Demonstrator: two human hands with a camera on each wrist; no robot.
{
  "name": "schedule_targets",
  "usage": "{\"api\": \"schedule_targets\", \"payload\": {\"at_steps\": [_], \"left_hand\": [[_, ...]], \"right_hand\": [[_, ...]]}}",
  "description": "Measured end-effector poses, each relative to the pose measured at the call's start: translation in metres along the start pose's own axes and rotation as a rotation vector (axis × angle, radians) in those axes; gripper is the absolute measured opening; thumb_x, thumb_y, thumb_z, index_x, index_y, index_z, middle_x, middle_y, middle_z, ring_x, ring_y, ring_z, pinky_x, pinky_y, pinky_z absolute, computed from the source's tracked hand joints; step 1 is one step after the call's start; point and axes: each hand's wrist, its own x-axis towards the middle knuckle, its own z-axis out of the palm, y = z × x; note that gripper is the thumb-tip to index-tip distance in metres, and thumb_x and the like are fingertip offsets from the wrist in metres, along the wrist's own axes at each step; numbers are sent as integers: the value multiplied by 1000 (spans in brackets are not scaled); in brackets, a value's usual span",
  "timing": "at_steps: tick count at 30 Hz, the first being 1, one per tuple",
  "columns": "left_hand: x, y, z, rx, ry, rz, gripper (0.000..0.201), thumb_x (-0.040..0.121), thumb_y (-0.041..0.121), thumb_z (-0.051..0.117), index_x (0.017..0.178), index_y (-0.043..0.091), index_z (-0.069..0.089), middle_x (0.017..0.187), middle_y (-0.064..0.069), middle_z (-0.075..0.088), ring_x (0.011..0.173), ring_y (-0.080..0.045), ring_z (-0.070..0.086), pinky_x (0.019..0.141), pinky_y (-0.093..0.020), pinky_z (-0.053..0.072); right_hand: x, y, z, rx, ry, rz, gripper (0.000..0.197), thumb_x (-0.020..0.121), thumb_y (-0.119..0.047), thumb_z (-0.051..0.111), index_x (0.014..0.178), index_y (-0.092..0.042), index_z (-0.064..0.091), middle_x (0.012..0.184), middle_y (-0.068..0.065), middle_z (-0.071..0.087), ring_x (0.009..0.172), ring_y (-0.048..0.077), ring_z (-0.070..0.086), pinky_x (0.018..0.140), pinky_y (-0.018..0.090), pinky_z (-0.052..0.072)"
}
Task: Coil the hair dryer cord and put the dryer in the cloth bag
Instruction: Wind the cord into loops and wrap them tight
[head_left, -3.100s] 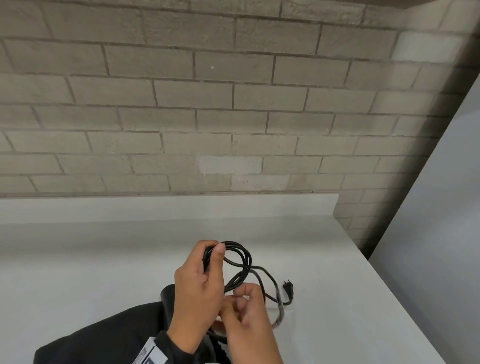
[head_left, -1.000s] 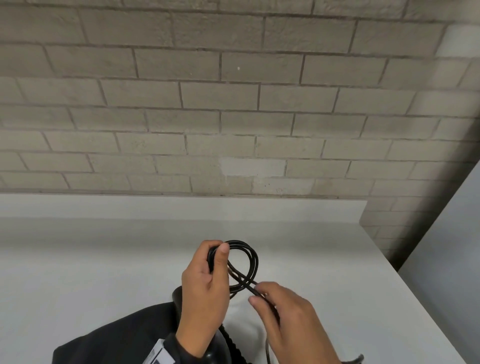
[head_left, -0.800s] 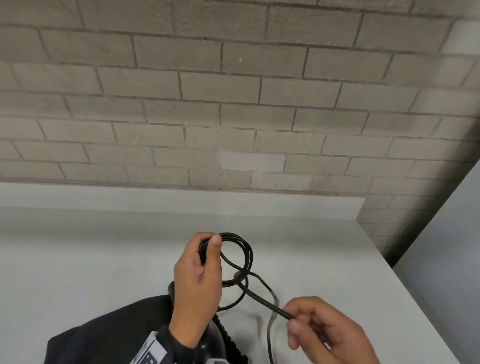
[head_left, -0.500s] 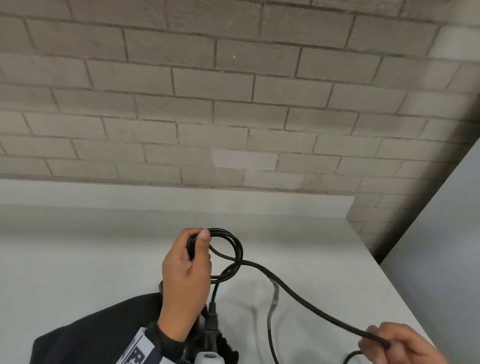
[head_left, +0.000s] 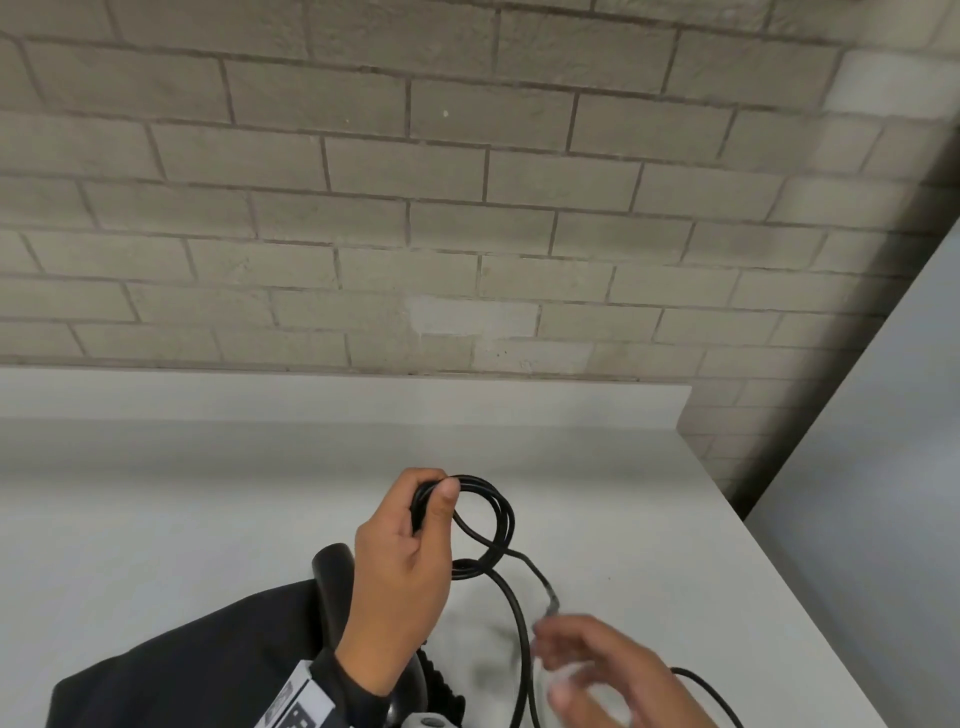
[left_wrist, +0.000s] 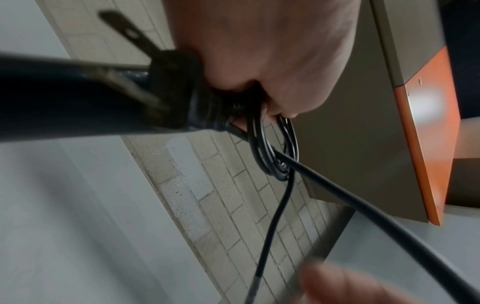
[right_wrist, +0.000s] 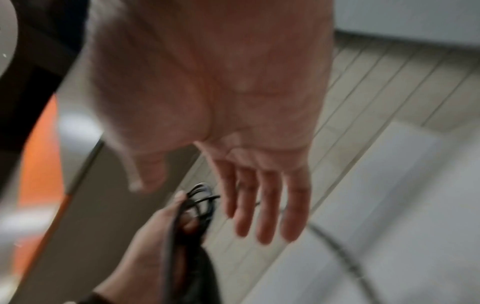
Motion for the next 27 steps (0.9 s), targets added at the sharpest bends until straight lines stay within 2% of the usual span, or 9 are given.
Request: {"api": "schedule_targets", "payload": {"at_steps": [2,5,7,11,13,15,21,24,27], "left_hand": [[-2,0,1,7,-16,8,13,94,34,55,84,28,61,54,3,50,47,-12,38,47,-23,34],[-4,-1,0,18,-37,8,13,94,33,54,85,27,61,52,8,48,46,-5,38,47,-18,34],[-2,0,-3,29,-60,18,14,95,33,51,86,27,61,53,4,48,46,-6,39,46,-15,33],[3,-3,-11,-36,-100,-10,22,100,41,47,86,31,60,58,-1,51,50,-6,46,49,-21,44],[7,-7,-16,-37,-90,-25,25,96,52,45,88,33,60,57,7,46,52,-9,40,49,-31,43],[11,-10,-21,-20,-51,-13,26,92,55,44,87,35,60,59,10,48,55,-7,41,55,-24,40],[12,-12,-23,-42,-36,-19,27,91,55,44,85,35,61,60,10,49,58,-5,44,58,-15,38],[9,-10,-20,-41,-58,-23,26,92,55,46,85,35,61,60,11,51,58,-4,44,58,-14,38],[5,-8,-16,-40,-79,-22,25,93,55,46,84,35,60,60,11,51,58,-3,44,57,-13,37]], "right_hand": [[-1,-4,11,-7,-17,-290,29,84,-52,55,99,-31,68,94,-16,74,90,2,68,87,20,51],[-6,-27,29,75,-91,-384,20,98,-30,50,90,-20,66,69,0,70,59,18,64,69,31,54],[-9,-35,34,95,-50,-482,23,98,-29,47,83,-22,62,54,-2,55,47,15,50,54,30,44],[-25,-45,19,204,4,-695,30,85,-51,53,83,-23,65,53,-1,49,51,11,42,54,22,35],[-31,-40,4,342,11,-716,45,73,-65,64,79,-20,69,51,3,49,49,12,43,51,16,35],[-31,-31,-13,357,82,-736,58,67,-74,65,73,-16,69,47,4,47,47,14,41,47,17,32],[-13,21,-44,-74,290,-544,66,69,-78,55,59,-14,65,46,4,46,46,5,42,48,15,32],[6,48,-41,-346,312,-500,13,79,-34,68,67,-35,65,64,-9,60,54,1,51,54,15,40],[21,56,-28,-598,329,-560,58,76,-23,59,111,-65,41,121,-35,43,109,-12,44,79,7,41]]}}
